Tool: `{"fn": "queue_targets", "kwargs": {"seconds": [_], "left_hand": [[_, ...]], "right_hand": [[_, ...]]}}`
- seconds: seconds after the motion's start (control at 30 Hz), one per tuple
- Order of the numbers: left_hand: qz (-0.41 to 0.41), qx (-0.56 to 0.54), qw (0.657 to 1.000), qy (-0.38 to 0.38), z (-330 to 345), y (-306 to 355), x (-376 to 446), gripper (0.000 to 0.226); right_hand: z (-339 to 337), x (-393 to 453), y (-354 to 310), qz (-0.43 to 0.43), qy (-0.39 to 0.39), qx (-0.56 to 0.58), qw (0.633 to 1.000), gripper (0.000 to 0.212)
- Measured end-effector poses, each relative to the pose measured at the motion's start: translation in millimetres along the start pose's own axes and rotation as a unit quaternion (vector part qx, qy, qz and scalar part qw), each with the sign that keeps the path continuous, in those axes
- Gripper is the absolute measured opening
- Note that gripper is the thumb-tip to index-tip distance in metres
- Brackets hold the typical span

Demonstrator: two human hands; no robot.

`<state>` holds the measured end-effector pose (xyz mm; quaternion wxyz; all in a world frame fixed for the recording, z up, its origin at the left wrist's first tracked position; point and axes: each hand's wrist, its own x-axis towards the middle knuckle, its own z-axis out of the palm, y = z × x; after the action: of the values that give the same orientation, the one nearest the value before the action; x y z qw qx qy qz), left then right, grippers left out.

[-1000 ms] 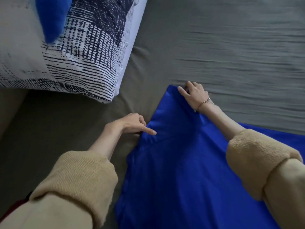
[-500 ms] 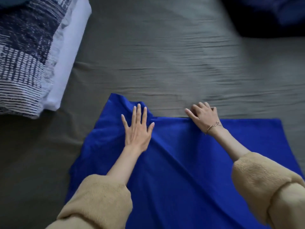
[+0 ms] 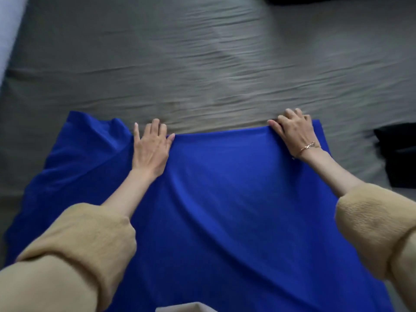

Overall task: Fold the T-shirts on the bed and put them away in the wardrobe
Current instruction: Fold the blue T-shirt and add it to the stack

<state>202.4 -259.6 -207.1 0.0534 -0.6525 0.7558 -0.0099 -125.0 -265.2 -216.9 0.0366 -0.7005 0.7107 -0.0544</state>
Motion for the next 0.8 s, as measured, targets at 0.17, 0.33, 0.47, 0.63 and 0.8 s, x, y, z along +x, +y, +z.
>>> {"fn": "queue_targets", "kwargs": {"seconds": [0.17, 0.33, 0.47, 0.63, 0.8], "left_hand": [[-0.050, -0.107, 0.993, 0.028, 9.0, 12.9, -22.4, 0.046], [-0.009, -0.136, 0.991, 0.014, 15.7, 44.1, -74.1, 0.069], [0.024, -0.137, 0.990, -0.022, 10.1, 67.8, -77.3, 0.061], [0.025, -0.153, 0.985, -0.073, 2.0, 94.5, -53.3, 0.054], [0.003, -0.144, 0.988, -0.062, 6.5, 105.9, -49.4, 0.054]], "right_hand": [[-2.5, -19.1, 3.5, 0.033, 0.029, -0.009, 0.999, 0.070], [-3.9, -44.4, 23.5, 0.135, 0.034, 0.037, 0.990, 0.052], [-16.0, -41.5, 32.9, 0.290, 0.049, 0.055, 0.954, 0.055], [-8.8, -29.7, 34.8, 0.248, 0.023, 0.053, 0.967, 0.039], [-7.2, -19.6, 48.2, 0.217, 0.034, 0.070, 0.973, 0.035]]}}
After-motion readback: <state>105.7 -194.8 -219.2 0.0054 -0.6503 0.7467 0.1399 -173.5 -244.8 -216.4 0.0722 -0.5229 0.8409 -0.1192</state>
